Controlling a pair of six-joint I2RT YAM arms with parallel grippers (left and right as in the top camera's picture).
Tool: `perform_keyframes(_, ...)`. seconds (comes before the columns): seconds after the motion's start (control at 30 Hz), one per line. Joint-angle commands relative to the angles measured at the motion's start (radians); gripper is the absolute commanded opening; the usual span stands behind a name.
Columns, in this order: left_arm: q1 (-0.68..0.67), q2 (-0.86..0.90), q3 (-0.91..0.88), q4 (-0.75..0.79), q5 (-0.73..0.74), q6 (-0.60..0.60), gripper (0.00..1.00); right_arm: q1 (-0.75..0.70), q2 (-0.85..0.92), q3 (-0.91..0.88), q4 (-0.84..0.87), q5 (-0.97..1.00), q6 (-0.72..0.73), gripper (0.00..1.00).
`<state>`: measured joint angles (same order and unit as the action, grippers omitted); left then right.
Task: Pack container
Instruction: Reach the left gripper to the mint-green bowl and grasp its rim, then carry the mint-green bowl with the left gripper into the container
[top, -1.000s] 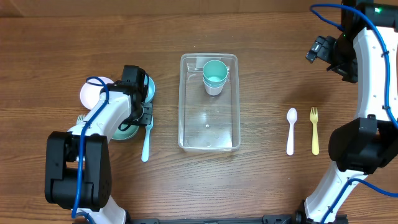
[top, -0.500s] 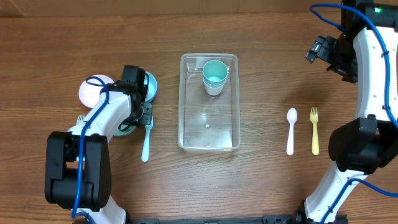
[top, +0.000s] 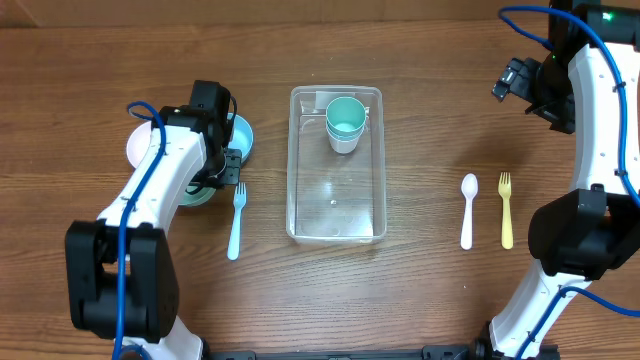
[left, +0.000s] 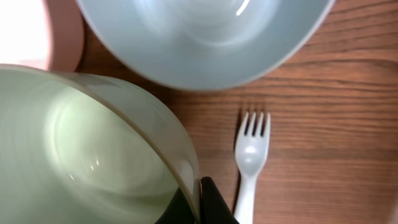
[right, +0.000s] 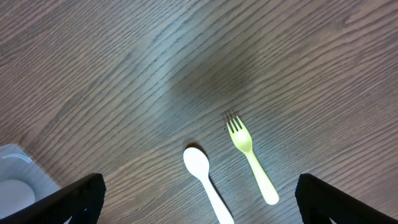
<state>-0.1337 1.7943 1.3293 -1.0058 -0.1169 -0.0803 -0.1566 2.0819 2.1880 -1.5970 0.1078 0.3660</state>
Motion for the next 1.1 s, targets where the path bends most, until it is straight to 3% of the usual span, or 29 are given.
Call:
perform_keyframes(0.0, -0.047, -0.126, 0.059, -0.026, 0.006, -0.053, 0.04, 0.001, -0.038, 0.025, 0.004, 0.003, 0.005, 1.0)
perform_keyframes(0.2, -0.259, -0.269, 0.082, -0.028, 0.006, -0.127, 0.04, 0.001, -0.038, 0.025, 0.004, 0.003, 0.005, 1.0)
perform_keyframes(0.43, -0.479, -0.269, 0.082, 0.079, 0.005, -0.125, 0.04, 0.001, -0.038, 0.025, 0.004, 0.003, 0.005, 1.0)
perform_keyframes(0.87, -0.579, -0.034, 0.082, 0.201, 0.065, -0.06, 0.04, 0.001, -0.038, 0.025, 0.004, 0.003, 0.005, 1.0)
perform_keyframes(1.07, -0.594, -0.021, 0.082, 0.218, 0.063, -0.027, 0.04, 0.001, -0.038, 0.025, 0.004, 0.003, 0.005, 1.0)
